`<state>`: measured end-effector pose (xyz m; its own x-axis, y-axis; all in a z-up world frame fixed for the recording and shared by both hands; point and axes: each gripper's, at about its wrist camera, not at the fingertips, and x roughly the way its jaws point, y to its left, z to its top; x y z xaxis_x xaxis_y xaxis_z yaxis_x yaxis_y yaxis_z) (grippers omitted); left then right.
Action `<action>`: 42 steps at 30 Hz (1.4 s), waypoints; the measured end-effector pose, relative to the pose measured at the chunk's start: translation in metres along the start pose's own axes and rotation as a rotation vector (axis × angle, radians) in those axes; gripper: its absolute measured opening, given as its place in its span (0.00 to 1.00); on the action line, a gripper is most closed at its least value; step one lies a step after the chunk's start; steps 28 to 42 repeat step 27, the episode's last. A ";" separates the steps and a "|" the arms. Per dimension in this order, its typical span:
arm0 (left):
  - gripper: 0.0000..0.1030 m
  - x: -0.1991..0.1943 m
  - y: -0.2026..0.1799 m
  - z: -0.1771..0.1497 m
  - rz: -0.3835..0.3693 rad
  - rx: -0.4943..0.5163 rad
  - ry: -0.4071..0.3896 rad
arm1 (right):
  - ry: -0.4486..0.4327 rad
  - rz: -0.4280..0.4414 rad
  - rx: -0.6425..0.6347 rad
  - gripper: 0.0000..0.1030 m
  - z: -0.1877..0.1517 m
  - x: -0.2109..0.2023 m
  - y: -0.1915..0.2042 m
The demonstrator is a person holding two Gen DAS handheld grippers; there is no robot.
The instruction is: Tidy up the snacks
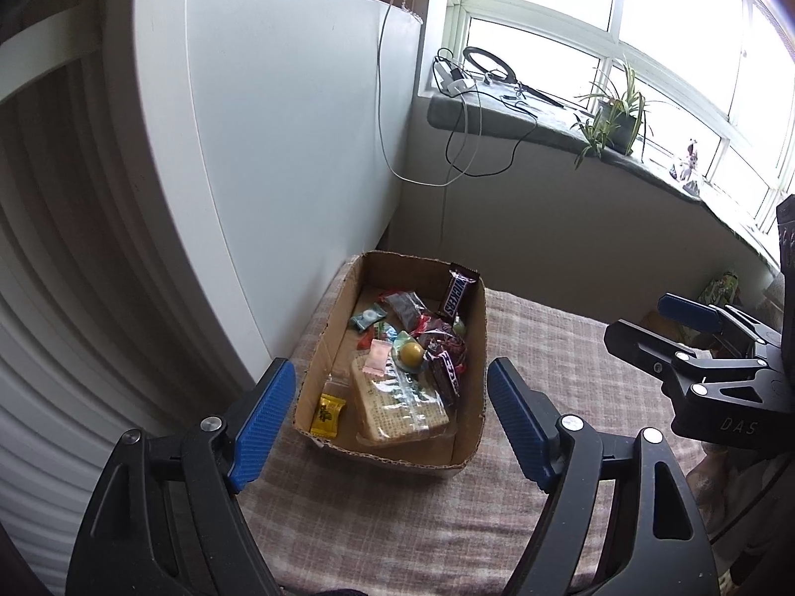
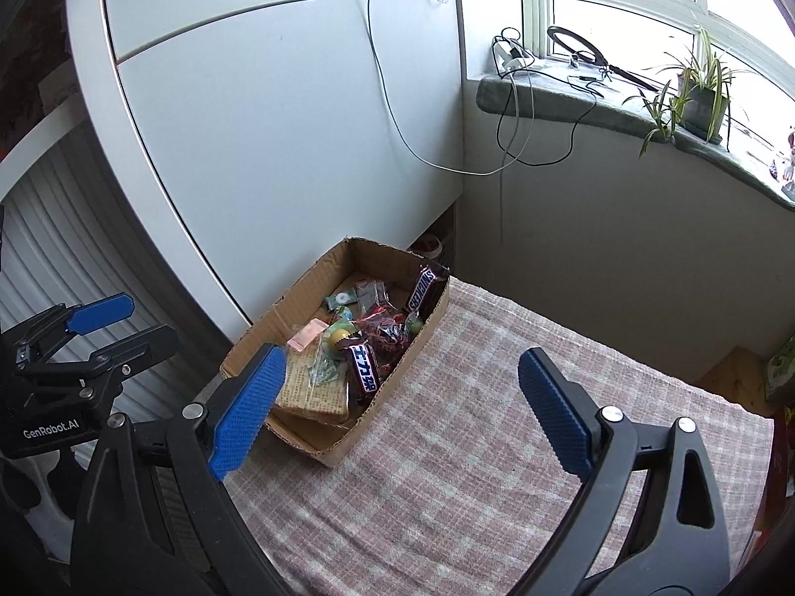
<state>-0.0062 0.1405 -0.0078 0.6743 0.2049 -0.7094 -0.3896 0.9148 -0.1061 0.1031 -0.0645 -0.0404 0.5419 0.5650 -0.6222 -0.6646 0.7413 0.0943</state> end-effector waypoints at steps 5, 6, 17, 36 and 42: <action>0.77 -0.002 0.000 0.000 0.000 -0.016 -0.001 | -0.006 -0.009 -0.009 0.94 0.000 -0.004 0.001; 0.77 -0.001 0.000 0.000 0.002 -0.018 0.003 | -0.005 -0.010 -0.008 0.94 0.000 -0.004 0.001; 0.77 -0.001 0.000 -0.001 0.040 -0.015 0.016 | 0.004 -0.006 -0.004 0.94 -0.004 -0.002 -0.001; 0.77 -0.002 -0.009 -0.003 0.052 0.013 -0.002 | 0.005 -0.011 0.004 0.94 -0.009 0.000 -0.003; 0.77 -0.002 -0.009 -0.003 0.052 0.013 -0.002 | 0.005 -0.011 0.004 0.94 -0.009 0.000 -0.003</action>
